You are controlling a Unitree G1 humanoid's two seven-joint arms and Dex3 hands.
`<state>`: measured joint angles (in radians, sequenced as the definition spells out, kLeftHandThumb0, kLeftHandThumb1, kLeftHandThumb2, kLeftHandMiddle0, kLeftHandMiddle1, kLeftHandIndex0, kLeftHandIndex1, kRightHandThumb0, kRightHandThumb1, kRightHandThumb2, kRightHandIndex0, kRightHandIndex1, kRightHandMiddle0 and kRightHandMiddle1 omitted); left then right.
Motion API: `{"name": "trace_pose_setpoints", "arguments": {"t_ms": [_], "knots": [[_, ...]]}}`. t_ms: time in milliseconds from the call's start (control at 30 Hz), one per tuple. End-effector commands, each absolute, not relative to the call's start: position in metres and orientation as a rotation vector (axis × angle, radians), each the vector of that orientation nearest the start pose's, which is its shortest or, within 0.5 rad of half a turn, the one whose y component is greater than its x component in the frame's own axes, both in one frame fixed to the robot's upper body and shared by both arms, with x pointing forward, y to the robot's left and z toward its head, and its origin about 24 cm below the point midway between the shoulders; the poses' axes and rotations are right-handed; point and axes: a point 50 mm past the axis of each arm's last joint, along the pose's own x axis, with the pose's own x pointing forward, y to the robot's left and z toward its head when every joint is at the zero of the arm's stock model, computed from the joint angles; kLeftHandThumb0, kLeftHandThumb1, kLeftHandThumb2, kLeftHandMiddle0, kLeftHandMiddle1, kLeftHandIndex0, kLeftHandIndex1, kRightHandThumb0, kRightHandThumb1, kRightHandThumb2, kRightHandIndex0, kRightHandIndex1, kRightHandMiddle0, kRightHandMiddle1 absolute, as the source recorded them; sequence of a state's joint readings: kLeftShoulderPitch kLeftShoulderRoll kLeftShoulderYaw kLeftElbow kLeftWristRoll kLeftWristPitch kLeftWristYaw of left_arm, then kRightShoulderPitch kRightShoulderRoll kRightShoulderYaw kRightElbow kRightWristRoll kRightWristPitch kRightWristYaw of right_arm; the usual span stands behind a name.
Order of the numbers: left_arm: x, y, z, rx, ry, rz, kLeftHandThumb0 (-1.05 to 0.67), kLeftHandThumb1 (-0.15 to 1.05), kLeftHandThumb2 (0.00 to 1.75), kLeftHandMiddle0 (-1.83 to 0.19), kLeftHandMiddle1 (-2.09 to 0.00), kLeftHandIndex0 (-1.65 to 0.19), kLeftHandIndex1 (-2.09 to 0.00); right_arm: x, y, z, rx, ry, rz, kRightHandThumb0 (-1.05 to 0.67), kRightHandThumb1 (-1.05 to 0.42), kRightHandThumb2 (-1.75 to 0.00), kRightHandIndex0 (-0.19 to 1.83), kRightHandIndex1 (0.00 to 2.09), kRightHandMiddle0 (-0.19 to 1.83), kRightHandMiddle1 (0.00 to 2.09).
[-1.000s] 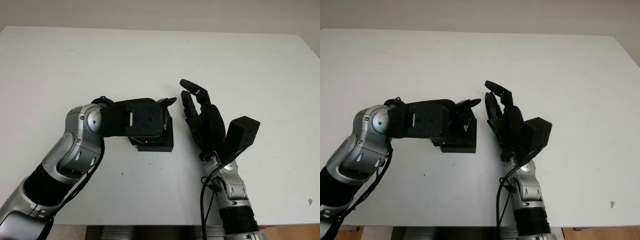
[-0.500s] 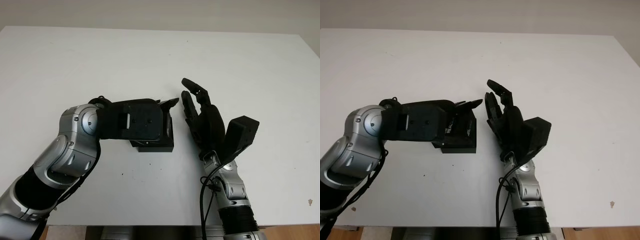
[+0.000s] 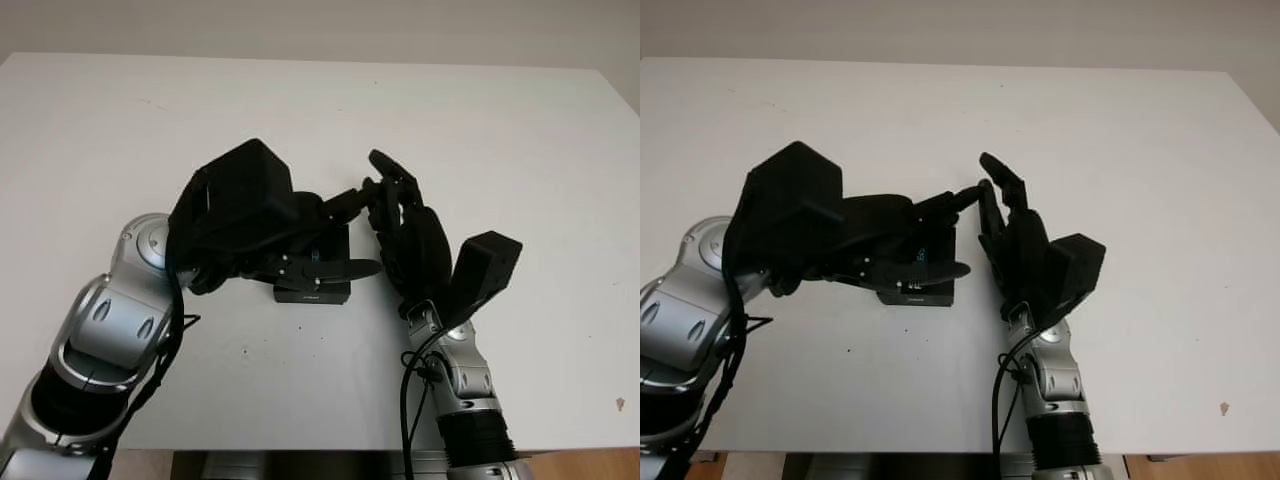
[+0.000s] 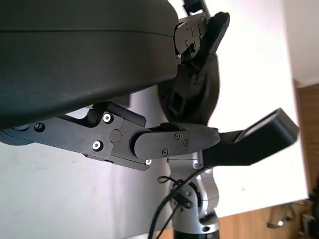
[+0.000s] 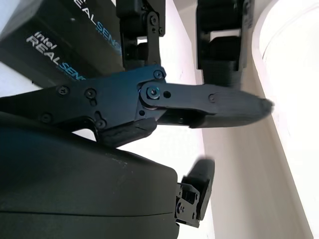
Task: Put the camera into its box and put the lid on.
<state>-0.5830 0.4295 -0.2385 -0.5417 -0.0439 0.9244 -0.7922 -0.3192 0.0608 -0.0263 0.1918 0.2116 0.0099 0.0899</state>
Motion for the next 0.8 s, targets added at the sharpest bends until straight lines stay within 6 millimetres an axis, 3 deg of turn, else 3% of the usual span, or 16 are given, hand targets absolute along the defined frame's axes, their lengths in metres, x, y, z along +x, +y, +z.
{"name": "trace_pose_setpoints", "arguments": {"t_ms": [0,67,200,267,333,400,533,567,600,667,767], "knots": [[0.262,0.081,0.207,0.559,-0.046,-1.021,-0.53,1.05,0.47,0.19,0.00,0.19,0.00,0.309,-0.107,0.078,0.255,-0.085,0.192,-0.63,-1.05,-0.38,0.12,0.07,-0.19,1.51],[0.266,0.081,0.206,0.605,-0.077,-1.004,-0.56,1.05,0.51,0.19,0.00,0.19,0.00,0.309,-0.108,0.078,0.257,-0.083,0.191,-0.62,-1.05,-0.38,0.11,0.06,-0.19,1.13],[0.276,0.085,0.211,0.766,-0.180,-0.944,-0.57,1.05,0.55,0.19,0.00,0.19,0.00,0.308,-0.108,0.079,0.262,-0.072,0.185,-0.59,-1.05,-0.40,0.07,0.04,-0.16,0.62],[0.283,0.088,0.214,0.935,-0.314,-0.878,-0.59,1.05,0.58,0.19,0.00,0.19,0.00,0.307,-0.108,0.079,0.265,-0.072,0.186,-0.59,-1.05,-0.40,0.07,0.05,-0.12,0.57],[0.291,0.093,0.213,1.100,-0.446,-0.792,-0.63,1.05,0.65,0.19,0.00,0.19,0.00,0.307,-0.108,0.079,0.268,-0.074,0.186,-0.59,-1.05,-0.39,0.08,0.05,-0.17,0.75],[0.301,0.100,0.211,1.140,-0.491,-0.737,-0.64,1.05,0.66,0.19,0.00,0.19,0.00,0.306,-0.109,0.079,0.267,-0.077,0.188,-0.59,-1.05,-0.39,0.08,0.05,-0.19,0.81],[0.320,0.120,0.215,0.915,-0.454,-0.669,-0.65,1.05,0.58,0.19,0.00,0.19,0.00,0.306,-0.113,0.078,0.259,-0.083,0.182,-0.60,-1.05,-0.38,0.07,0.05,-0.19,0.79],[0.323,0.126,0.218,0.857,-0.458,-0.656,-0.65,1.05,0.57,0.19,0.00,0.19,0.00,0.306,-0.114,0.078,0.257,-0.085,0.177,-0.60,-1.05,-0.37,0.08,0.05,-0.19,0.97],[0.326,0.132,0.221,0.794,-0.464,-0.633,-0.64,1.05,0.57,0.19,0.00,0.19,0.00,0.306,-0.116,0.078,0.252,-0.091,0.175,-0.60,-1.05,-0.37,0.08,0.05,-0.19,1.02],[0.330,0.143,0.225,0.690,-0.476,-0.581,-0.64,1.05,0.55,0.19,0.00,0.19,0.00,0.306,-0.119,0.079,0.241,-0.099,0.170,-0.59,-1.05,-0.37,0.08,0.05,-0.19,0.95],[0.337,0.165,0.229,0.498,-0.499,-0.467,-0.67,1.05,0.55,0.19,0.00,0.19,0.00,0.309,-0.124,0.083,0.224,-0.105,0.156,-0.58,-1.05,-0.40,0.06,0.05,-0.13,0.57]]}}
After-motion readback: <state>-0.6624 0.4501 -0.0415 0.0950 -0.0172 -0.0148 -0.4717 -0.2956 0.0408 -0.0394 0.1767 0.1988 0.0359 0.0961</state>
